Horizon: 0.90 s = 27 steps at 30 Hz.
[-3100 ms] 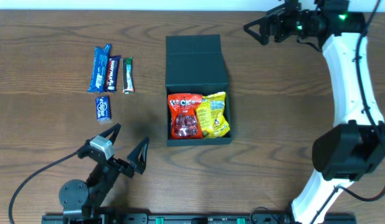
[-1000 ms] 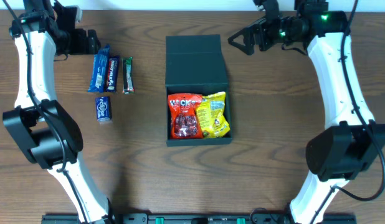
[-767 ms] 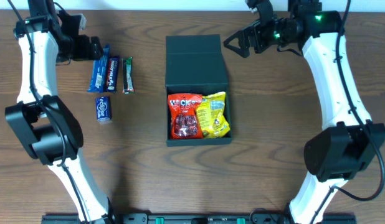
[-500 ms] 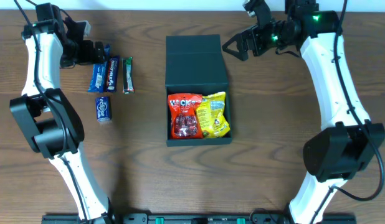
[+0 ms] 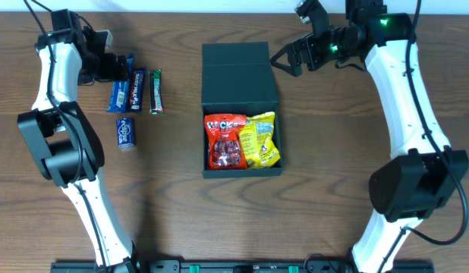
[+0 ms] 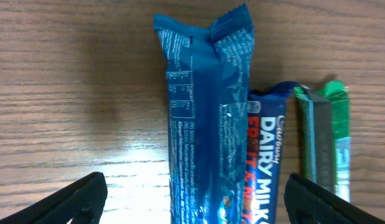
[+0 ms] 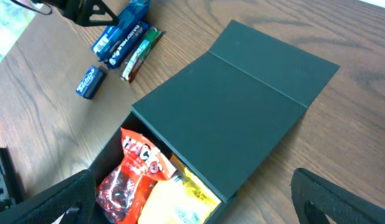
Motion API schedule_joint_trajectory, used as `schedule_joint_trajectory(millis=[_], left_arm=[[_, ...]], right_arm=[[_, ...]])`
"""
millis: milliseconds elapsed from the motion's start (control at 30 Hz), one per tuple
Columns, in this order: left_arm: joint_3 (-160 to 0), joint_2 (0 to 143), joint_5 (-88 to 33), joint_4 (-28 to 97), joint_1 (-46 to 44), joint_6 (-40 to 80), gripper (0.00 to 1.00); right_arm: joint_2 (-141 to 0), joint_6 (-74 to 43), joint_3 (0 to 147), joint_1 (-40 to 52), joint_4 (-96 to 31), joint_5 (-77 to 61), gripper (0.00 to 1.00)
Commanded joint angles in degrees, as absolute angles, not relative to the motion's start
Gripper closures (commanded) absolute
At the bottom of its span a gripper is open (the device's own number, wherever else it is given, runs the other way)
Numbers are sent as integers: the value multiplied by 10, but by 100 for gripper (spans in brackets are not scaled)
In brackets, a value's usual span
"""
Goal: Pack container
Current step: 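Grasp the blue wrapped bar with the left gripper and lift it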
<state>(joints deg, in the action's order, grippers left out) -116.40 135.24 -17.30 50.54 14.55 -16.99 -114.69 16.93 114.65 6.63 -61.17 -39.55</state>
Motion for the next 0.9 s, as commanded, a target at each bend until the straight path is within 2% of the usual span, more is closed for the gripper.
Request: schedule_joint_trajectory(millis=[0,200,400,567,867], left_arm=[[-1178,1376,-154,506,138,-180,8],[-1178,1393,-145,507,130,-180,10],[-1178,1394,-140,506,129,-180,29],[-1176,1395,-116,505,129,-180,33],[-1175,1395,-116,508,129,-180,49]], right_arm=[[-1148,163,1145,76,-613,-394,1],[-1148,163,1145,77,-613,-390,1],[-1148,163,1145,78,-613,-390,1],[-1148,163,1145,80,-613,-390,1],[-1148,163,1145,80,-613,-388,1]])
